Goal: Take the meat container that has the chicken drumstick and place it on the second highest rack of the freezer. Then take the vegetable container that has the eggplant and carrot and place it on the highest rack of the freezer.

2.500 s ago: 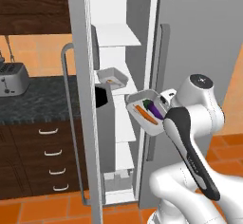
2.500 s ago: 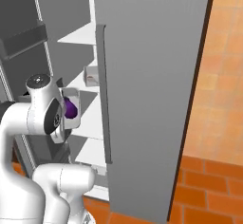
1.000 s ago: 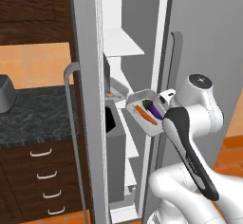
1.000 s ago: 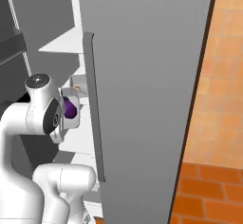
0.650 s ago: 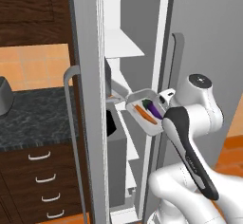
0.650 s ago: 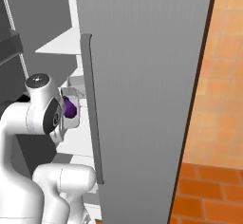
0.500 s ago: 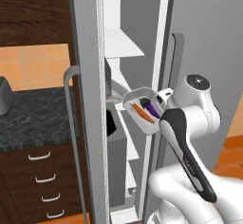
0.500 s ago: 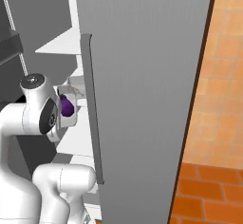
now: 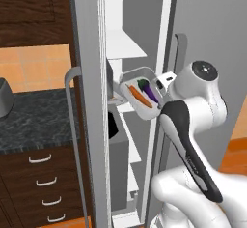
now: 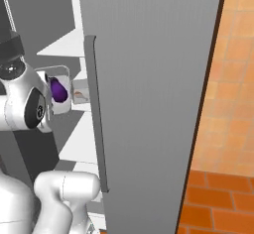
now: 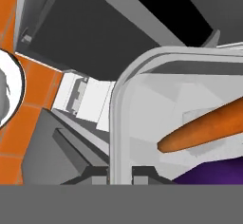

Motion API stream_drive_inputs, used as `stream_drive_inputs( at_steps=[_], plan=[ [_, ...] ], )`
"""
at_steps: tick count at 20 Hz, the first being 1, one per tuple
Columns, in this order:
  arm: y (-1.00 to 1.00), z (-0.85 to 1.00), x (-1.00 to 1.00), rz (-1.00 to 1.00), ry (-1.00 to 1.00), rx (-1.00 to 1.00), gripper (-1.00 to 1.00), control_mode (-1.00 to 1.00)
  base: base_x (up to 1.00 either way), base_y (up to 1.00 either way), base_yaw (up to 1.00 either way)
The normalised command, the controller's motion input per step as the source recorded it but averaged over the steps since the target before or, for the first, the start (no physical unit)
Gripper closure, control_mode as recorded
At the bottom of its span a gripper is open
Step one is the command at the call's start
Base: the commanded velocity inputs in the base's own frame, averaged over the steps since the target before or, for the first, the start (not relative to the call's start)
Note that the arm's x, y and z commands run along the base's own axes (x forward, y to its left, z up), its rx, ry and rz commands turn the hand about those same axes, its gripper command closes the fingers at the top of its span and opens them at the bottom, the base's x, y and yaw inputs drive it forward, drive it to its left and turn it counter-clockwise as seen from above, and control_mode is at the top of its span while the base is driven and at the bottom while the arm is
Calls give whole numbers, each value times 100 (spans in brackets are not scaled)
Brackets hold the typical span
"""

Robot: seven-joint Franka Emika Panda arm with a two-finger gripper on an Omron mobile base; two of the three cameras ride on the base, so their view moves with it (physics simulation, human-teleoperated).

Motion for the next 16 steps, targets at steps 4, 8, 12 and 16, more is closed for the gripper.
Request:
stream_drive_inputs(
  at_steps=[4,8,12,16],
  plan=[
    [11,90,18,0,0,0,100,-100,0,0,0],
    [10,50,25,-1,-3,0,100,-100,0,0,0],
    [3,39,24,-8,-9,0,100,-100,0,0,0],
    [13,57,14,-9,-4,1,100,-100,0,0,0]
  ],
)
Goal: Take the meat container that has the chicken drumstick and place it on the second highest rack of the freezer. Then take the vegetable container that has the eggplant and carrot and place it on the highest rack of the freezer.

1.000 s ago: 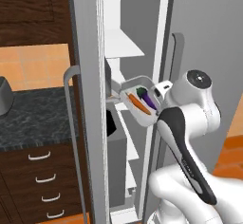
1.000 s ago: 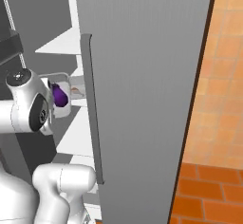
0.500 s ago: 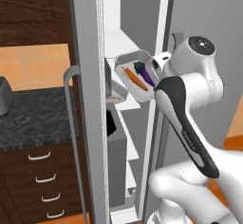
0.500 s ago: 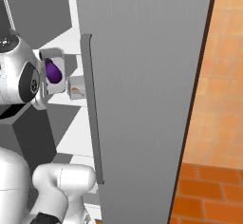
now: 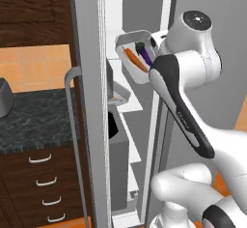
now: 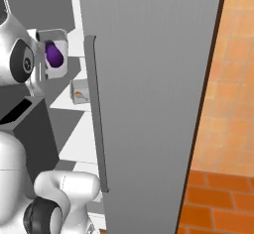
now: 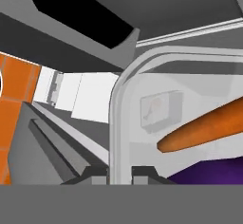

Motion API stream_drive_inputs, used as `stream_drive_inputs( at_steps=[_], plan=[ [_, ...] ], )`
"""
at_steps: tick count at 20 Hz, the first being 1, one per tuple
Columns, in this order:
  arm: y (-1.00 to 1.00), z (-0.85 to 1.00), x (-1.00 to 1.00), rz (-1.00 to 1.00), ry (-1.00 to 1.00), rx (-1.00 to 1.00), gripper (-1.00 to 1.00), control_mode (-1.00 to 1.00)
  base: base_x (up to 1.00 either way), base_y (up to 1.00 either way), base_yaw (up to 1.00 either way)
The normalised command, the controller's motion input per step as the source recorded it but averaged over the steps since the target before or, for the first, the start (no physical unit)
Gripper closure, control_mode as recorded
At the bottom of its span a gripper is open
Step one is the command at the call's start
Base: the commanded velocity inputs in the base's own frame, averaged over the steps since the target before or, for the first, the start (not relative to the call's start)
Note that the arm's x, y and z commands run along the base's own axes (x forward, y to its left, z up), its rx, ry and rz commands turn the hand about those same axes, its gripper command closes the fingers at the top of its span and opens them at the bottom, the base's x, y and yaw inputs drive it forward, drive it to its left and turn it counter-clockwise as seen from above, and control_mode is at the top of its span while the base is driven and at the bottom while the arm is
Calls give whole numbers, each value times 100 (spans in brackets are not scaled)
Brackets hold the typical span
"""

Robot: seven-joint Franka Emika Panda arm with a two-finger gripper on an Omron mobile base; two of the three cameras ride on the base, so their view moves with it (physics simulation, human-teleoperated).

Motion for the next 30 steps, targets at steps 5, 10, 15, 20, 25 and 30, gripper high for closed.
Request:
stream_drive_inputs(
  at_steps=[5,10,15,20,25,30],
  plan=[
    [25,32,40,-3,0,0,100,-100,0,0,0],
    [16,2,60,0,0,0,100,-100,0,0,0],
    [2,-7,77,0,0,0,100,-100,0,0,0],
    [0,-2,74,0,-1,0,100,-100,0,0,0],
    [0,0,77,0,0,0,100,-100,0,0,0],
    [14,0,79,-2,0,0,100,-100,0,0,0]
  ],
)
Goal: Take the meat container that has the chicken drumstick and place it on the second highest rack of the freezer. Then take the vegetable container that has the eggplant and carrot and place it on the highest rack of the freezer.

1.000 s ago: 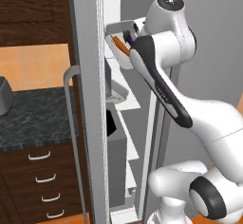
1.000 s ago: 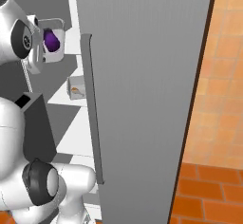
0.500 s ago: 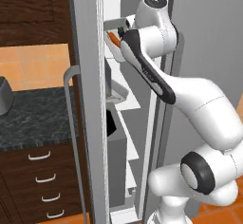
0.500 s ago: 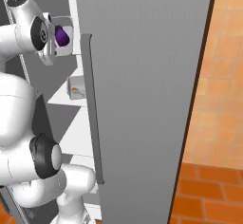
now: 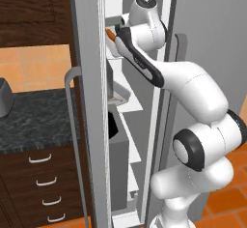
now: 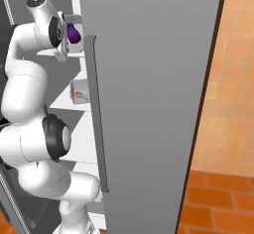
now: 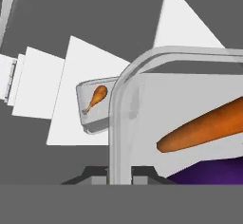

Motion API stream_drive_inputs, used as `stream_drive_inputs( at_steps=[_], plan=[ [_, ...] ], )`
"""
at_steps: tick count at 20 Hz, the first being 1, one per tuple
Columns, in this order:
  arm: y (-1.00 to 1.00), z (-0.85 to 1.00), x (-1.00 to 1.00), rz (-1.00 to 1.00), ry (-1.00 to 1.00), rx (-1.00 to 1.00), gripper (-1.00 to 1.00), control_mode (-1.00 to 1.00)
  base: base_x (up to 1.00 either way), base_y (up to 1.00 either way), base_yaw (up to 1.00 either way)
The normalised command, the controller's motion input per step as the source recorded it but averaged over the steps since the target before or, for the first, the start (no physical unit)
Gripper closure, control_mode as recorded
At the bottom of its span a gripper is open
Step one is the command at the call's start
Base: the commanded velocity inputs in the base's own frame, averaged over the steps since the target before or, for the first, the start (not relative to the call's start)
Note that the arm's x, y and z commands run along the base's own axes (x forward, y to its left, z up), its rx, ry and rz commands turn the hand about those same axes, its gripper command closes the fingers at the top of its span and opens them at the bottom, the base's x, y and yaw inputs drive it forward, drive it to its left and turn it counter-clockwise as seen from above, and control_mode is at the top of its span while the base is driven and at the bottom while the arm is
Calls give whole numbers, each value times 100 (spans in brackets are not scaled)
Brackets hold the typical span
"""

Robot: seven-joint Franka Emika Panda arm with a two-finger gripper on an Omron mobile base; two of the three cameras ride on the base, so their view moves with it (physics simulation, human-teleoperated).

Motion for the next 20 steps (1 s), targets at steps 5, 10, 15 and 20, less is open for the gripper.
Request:
stream_drive_inputs(
  at_steps=[5,10,15,20],
  plan=[
    [20,0,80,-4,0,0,100,-100,0,0,0],
    [10,0,74,-4,0,0,100,-100,0,0,0],
    [14,-5,75,-3,0,0,-100,-100,0,0,0],
    [9,-7,47,-2,-1,0,-100,-100,0,0,0]
  ],
)
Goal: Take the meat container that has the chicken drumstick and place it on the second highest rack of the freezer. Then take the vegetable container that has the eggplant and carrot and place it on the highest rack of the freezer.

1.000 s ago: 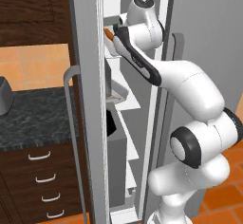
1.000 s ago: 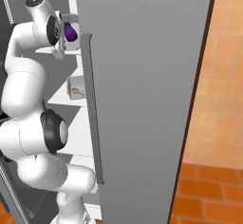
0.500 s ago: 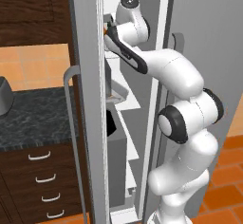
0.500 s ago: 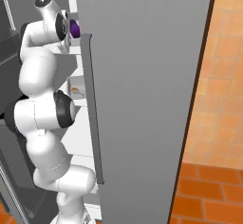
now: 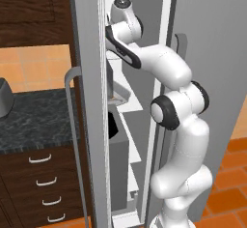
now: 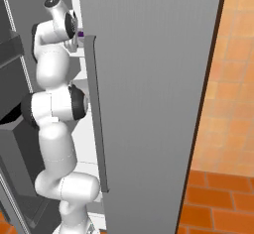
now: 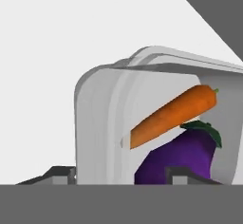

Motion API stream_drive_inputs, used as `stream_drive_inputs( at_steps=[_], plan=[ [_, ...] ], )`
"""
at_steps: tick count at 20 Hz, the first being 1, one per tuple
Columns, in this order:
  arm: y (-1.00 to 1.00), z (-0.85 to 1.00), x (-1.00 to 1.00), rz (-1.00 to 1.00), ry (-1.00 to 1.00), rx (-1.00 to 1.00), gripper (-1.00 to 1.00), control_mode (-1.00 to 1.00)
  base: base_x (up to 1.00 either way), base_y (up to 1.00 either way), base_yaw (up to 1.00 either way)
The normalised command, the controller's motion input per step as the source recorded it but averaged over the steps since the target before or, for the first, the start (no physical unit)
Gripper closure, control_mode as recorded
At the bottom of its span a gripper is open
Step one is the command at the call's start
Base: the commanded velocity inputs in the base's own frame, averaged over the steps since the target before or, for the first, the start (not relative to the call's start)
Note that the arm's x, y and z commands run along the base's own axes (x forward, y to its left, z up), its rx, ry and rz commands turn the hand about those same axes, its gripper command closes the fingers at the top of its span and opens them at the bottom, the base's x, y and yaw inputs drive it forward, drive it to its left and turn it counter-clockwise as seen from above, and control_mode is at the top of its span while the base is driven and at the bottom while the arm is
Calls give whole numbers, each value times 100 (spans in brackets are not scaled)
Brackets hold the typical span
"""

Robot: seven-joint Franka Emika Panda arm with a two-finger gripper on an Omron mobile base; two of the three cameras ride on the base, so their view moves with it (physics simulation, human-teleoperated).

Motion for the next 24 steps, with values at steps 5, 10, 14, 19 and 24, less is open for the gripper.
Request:
stream_drive_inputs(
  at_steps=[5,10,14,19,24],
  plan=[
    [0,-1,-5,0,-15,-1,-100,-100,0,0,0],
    [-5,-3,-20,0,-4,0,-100,-100,0,0,0],
    [-44,-26,-70,0,-2,0,-100,-100,0,0,0],
    [-37,-35,-100,1,-9,0,-100,-100,0,0,0],
    [-33,-21,-100,0,-7,1,-100,-100,0,0,0]
  ],
)
